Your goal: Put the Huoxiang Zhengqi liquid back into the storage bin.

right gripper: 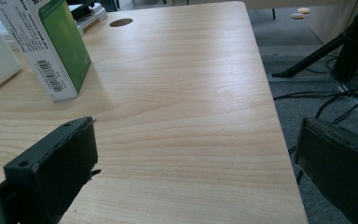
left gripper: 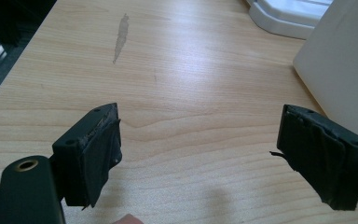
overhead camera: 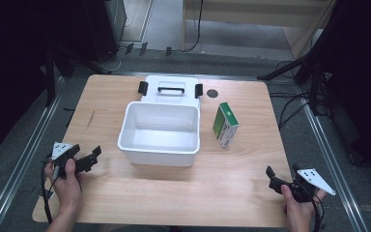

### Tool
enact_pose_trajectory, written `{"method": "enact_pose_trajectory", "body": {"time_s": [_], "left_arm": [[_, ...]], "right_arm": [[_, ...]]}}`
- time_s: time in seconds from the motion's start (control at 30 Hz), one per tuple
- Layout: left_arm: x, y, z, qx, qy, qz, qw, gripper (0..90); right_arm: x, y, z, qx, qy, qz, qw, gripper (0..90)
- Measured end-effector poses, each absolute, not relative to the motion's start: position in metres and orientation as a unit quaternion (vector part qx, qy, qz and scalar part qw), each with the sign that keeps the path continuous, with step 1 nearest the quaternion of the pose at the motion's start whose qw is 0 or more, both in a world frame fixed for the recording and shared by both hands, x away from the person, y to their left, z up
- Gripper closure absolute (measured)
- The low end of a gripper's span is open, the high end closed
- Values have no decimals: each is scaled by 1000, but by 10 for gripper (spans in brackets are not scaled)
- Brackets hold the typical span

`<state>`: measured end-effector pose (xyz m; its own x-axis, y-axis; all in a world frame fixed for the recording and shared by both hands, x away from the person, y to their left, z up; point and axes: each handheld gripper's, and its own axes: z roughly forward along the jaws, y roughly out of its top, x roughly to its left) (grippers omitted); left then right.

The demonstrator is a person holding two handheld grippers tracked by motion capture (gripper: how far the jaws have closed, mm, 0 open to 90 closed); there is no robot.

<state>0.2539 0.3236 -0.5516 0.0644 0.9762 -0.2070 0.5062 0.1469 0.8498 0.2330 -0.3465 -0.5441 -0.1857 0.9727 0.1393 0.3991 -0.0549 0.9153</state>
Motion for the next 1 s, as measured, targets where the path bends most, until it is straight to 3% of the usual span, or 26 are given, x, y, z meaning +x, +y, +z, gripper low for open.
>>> {"method": "enact_pose_trajectory", "body": {"time_s": [0.6,0.8,1.0], "left_arm": [[254,324,-552,592,628,274,426,147],[254,324,-552,592,626,274,427,147],[254,324,-552,590,627,274,429,147]], "right_arm": [[236,-336,-537,547,638,446,309,11],[243,-323,-518,533,654,441,306,14],[260,-315,-500,543,696,377,281,71]]}}
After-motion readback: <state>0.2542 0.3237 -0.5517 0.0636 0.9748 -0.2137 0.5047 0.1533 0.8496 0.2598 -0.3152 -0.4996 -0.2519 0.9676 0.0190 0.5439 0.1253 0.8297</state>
